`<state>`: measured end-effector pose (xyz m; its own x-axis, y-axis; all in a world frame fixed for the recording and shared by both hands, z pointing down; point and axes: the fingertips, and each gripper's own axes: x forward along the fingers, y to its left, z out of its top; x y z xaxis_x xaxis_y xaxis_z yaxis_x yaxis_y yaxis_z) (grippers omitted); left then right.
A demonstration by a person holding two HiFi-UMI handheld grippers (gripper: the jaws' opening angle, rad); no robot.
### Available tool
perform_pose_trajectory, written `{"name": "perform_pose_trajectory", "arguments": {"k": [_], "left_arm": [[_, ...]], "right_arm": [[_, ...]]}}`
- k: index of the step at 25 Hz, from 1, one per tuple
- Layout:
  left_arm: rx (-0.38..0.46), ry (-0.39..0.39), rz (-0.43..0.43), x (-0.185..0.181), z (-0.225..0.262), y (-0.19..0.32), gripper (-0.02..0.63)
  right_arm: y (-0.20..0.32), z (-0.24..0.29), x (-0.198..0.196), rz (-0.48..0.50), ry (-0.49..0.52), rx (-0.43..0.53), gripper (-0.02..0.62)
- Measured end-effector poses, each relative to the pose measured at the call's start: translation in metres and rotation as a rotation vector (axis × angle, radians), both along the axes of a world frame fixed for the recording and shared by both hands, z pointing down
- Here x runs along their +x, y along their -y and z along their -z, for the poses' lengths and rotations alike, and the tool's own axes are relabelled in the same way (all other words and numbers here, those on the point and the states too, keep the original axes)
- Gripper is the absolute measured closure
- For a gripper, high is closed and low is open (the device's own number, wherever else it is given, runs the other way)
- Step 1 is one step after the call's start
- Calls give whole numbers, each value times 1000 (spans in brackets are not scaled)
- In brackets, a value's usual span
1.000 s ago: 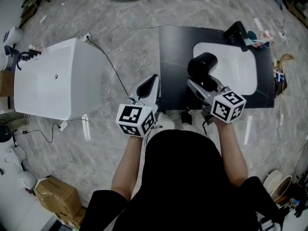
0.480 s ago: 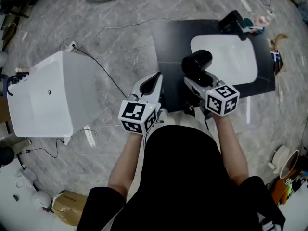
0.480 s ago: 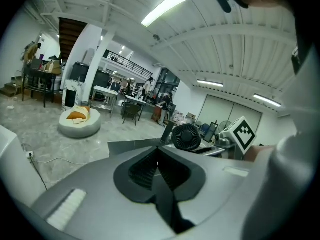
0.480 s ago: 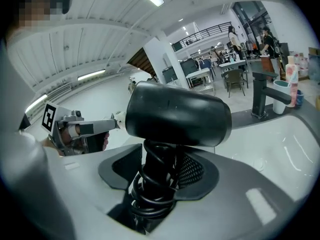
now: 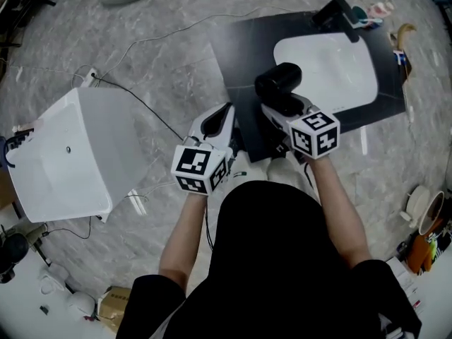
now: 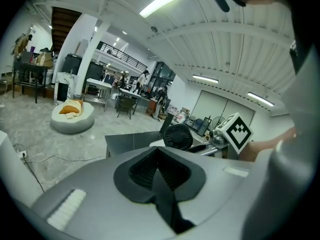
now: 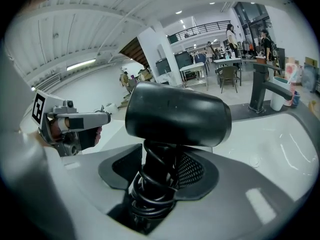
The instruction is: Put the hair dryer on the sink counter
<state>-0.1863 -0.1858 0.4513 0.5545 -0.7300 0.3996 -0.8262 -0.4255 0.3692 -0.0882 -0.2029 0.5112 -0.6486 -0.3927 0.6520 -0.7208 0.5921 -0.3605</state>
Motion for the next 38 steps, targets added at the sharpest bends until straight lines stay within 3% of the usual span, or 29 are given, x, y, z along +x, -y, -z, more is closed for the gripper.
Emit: {"name": "perform_pose_trajectory", "arguments": {"k": [24,38], "left_arm": [[-36,-19,-23,-13,-35,25,607],[-53,-22,-13,-19,-42,29,607]], "right_arm": [[49,-79,-28,97,-257,-64,380],[61,-102,-42,145,-339,-83,377]]}}
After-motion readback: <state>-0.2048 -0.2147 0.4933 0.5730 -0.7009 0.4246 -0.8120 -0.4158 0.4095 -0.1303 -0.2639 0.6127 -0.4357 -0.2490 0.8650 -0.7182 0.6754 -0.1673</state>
